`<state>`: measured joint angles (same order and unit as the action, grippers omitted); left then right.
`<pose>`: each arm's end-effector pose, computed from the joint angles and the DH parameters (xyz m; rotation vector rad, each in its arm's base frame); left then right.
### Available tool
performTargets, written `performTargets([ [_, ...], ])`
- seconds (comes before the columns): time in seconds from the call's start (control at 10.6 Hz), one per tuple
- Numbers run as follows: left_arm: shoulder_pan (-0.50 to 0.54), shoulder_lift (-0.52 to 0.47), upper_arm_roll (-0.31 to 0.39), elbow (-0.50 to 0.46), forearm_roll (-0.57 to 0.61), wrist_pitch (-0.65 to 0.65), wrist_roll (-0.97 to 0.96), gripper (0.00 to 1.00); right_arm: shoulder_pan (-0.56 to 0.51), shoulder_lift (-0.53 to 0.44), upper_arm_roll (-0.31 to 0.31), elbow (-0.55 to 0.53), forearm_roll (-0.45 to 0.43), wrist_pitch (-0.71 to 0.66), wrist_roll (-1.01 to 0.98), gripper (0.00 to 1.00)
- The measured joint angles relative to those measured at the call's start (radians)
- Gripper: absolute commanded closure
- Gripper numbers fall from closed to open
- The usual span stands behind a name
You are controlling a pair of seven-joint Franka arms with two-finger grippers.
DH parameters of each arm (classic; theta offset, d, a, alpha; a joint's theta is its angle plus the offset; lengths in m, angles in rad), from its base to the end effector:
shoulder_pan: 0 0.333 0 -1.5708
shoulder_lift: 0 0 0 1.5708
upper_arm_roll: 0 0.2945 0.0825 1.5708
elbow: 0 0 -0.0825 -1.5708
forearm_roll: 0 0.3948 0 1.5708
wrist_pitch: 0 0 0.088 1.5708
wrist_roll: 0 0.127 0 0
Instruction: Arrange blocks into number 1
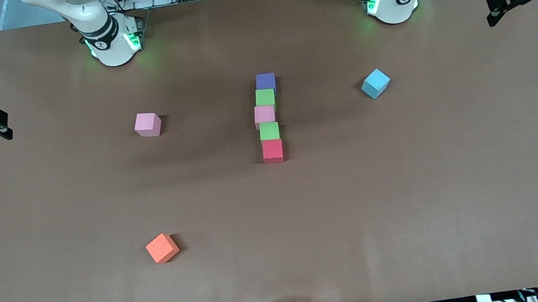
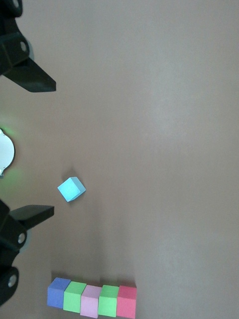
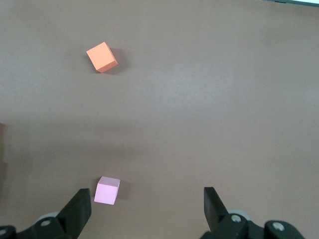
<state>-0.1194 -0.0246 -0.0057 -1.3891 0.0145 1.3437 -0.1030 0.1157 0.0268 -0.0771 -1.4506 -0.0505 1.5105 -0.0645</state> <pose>0.5262 -0.0641 0.6623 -3.1247 0.0297 0.0297 0.5677 0.0159 0.6204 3.0845 0.1532 0.0502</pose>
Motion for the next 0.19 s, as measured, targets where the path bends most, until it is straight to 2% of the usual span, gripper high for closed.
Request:
performTargets([
  [0.19, 0.0, 0.029, 0.022, 0.0, 0.0, 0.009, 0.0, 0.0, 0.0, 0.0, 0.0, 0.0, 0.0, 0.0, 0.0, 0.0],
])
